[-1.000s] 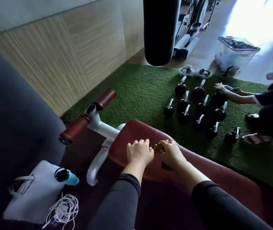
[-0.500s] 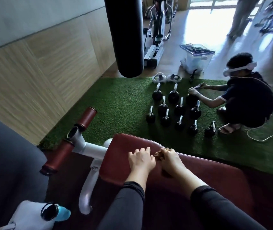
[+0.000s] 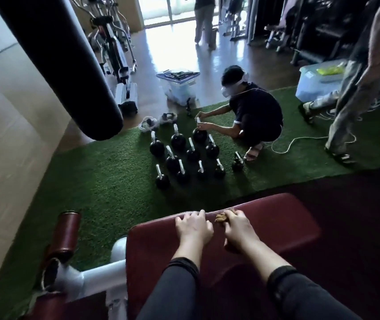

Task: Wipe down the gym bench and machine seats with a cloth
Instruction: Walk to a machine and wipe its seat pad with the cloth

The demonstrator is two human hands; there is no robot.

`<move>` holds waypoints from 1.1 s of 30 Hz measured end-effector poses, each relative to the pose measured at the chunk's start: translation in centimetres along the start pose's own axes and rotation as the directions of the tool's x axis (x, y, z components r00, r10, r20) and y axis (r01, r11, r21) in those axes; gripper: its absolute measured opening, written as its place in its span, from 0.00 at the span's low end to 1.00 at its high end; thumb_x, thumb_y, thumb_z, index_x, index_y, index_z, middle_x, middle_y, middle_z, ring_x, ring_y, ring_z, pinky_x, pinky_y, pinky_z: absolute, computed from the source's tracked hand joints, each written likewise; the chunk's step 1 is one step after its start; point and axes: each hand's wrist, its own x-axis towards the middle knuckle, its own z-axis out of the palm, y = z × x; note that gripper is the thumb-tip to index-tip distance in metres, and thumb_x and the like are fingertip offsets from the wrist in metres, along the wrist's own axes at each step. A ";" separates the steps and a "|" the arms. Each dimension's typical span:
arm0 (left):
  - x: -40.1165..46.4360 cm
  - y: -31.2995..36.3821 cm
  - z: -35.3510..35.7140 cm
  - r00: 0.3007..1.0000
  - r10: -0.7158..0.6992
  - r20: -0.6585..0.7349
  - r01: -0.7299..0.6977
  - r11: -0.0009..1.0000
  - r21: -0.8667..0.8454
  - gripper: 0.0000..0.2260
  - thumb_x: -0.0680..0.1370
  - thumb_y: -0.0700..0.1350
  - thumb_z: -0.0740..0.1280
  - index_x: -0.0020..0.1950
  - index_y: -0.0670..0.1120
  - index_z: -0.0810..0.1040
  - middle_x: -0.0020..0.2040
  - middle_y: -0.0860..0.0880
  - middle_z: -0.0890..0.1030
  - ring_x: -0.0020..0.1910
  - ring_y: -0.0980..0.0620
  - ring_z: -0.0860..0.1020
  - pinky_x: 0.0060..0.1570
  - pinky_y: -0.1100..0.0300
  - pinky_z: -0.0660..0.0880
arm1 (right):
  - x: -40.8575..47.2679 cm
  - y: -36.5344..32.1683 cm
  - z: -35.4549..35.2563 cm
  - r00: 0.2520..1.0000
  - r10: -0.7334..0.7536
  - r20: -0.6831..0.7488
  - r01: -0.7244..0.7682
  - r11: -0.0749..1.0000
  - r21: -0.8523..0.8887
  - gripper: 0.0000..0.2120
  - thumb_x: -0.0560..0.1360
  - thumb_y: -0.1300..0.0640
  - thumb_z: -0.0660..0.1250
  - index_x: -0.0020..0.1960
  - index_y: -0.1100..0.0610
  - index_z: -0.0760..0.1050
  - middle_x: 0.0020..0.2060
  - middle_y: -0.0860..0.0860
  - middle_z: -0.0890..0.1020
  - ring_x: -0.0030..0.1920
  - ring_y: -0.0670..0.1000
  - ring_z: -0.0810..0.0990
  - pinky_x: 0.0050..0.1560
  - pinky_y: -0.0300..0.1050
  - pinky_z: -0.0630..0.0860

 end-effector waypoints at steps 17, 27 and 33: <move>-0.8 18.3 3.1 0.878 0.478 0.031 -0.479 0.874 0.079 0.19 0.80 0.54 0.54 0.69 0.50 0.69 0.65 0.51 0.76 0.65 0.48 0.72 0.65 0.49 0.63 | -4.9 15.2 -8.9 0.886 0.392 -0.248 -0.371 0.920 0.127 0.18 0.78 0.58 0.59 0.68 0.55 0.68 0.63 0.59 0.69 0.62 0.59 0.72 0.63 0.47 0.69; -1.2 24.8 4.1 0.767 0.639 0.055 -0.641 0.760 0.108 0.17 0.81 0.52 0.54 0.67 0.50 0.71 0.61 0.51 0.78 0.62 0.48 0.74 0.62 0.49 0.64 | -6.8 20.2 -10.9 0.776 0.521 -0.355 -0.466 0.853 0.233 0.20 0.80 0.57 0.57 0.72 0.55 0.63 0.66 0.57 0.68 0.63 0.57 0.70 0.64 0.44 0.68; 2.2 27.8 2.9 0.673 0.731 0.111 -0.738 0.655 0.160 0.20 0.82 0.52 0.53 0.73 0.49 0.65 0.66 0.51 0.75 0.66 0.49 0.71 0.64 0.49 0.62 | -4.3 21.2 -12.4 0.699 0.599 -0.391 -0.516 0.801 0.304 0.20 0.80 0.57 0.57 0.72 0.55 0.63 0.66 0.57 0.68 0.63 0.57 0.71 0.65 0.46 0.68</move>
